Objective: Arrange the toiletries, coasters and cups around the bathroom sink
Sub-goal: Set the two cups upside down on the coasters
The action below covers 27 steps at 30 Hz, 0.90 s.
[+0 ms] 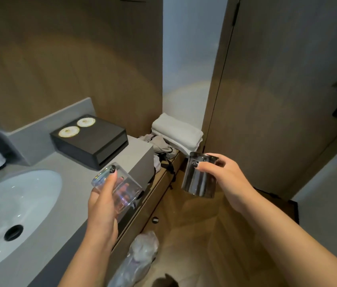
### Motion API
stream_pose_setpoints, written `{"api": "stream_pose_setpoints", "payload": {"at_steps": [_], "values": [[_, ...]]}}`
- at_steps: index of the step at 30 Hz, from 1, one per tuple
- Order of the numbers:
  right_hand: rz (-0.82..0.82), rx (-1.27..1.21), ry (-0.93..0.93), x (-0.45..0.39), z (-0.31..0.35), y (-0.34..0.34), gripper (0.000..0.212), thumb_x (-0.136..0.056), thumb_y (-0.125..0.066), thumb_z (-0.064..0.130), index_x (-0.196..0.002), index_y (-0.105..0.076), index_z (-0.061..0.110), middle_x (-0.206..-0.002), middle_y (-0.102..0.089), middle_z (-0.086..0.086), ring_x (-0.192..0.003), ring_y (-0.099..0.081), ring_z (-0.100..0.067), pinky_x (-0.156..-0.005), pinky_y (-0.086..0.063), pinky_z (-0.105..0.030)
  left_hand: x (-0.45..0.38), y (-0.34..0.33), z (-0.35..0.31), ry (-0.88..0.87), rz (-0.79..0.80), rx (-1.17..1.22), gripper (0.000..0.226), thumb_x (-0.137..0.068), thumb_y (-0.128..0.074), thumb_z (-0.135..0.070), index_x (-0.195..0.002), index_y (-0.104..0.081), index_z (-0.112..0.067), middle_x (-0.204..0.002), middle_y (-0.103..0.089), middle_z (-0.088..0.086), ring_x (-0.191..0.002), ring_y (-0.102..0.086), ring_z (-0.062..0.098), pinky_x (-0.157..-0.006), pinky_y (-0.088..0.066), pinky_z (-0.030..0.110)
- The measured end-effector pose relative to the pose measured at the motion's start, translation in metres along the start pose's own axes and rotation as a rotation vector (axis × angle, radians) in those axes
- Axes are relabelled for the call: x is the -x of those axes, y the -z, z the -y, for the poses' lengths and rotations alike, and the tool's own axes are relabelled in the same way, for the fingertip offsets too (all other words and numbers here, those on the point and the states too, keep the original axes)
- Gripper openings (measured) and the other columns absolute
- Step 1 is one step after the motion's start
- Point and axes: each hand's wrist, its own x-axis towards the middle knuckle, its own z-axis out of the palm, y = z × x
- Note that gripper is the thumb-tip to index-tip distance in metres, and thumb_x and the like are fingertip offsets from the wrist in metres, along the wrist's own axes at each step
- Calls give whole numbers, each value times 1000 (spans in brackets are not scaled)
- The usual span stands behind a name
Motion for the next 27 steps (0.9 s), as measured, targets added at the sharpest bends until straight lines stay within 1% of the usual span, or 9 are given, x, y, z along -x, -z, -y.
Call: {"api": "stream_pose_setpoints", "payload": {"at_steps": [3,5,9,13,16,18,22,25,27], "values": [[29,-2,-12,-31,2,-9,38,-68,-77,36,-101,-70,21,-102,-70,-2,-100,-65,-20,-79,-52,-32,-21,2,1,-13,-57,14,33,-92,-57,-37,-121,-58,-20,-111,-68,5,-104,-66,20,-80,-53,36],[57,-3,-11,-53,4,-20,28,-71,-78,30,-97,-69,25,-99,-70,1,-95,-65,-15,-72,-50,-26,-39,3,2,-12,-86,19,30,-92,-57,-36,-118,-57,-21,-110,-69,5,-102,-66,20,-78,-52,35],[138,54,30,-100,16,-48,44,-74,-78,25,-113,-60,22,-103,-64,7,-93,-60,-7,-67,-46,-20,-81,0,-4,-9,-113,51,30,-92,-57,-35,-118,-57,-19,-108,-69,5,-104,-65,19,-77,-52,34],[218,114,101,-153,39,-86,29,-73,-80,21,-93,-61,31,-93,-63,12,-90,-60,-7,-69,-46,-20,-134,-5,-23,-50,-154,83,28,-93,-58,-33,-115,-59,-16,-98,-68,2,-103,-65,22,-90,-51,40],[234,107,144,-189,53,-117,28,-71,-82,21,-87,-61,32,-89,-65,12,-89,-62,-7,-69,-47,-19,-170,-1,-38,-85,-157,88,21,-92,-58,-35,-105,-61,-18,-87,-69,1,-85,-68,17,-82,-51,36],[250,94,155,-210,58,-135,29,-70,-83,22,-91,-63,29,-89,-66,10,-89,-63,-9,-71,-49,-21,-189,4,-45,-96,-156,95,24,-91,-60,-35,-107,-61,-17,-84,-71,0,-79,-69,15,-80,-51,36],[250,61,167,-247,63,-170,34,-64,-85,23,-89,-62,29,-92,-63,11,-90,-62,-6,-78,-50,-26,-218,19,-53,-87,-222,107,39,-86,-65,-34,-118,-60,-14,-101,-72,2,-103,-67,24,-87,-51,40],[286,62,159,-273,68,-195,39,-61,-86,21,-93,-65,25,-91,-66,5,-91,-65,-16,-82,-55,-34,-228,30,-61,-75,-288,103,54,-75,-70,-39,-121,-61,-13,-108,-71,5,-106,-66,24,-94,-49,44],[336,86,177,-290,76,-212,40,-60,-85,17,-95,-66,21,-89,-67,5,-88,-66,-16,-80,-55,-33,-234,36,-64,-80,-334,98,51,-76,-70,-39,-121,-61,-14,-113,-69,7,-108,-65,25,-97,-48,45]]}}
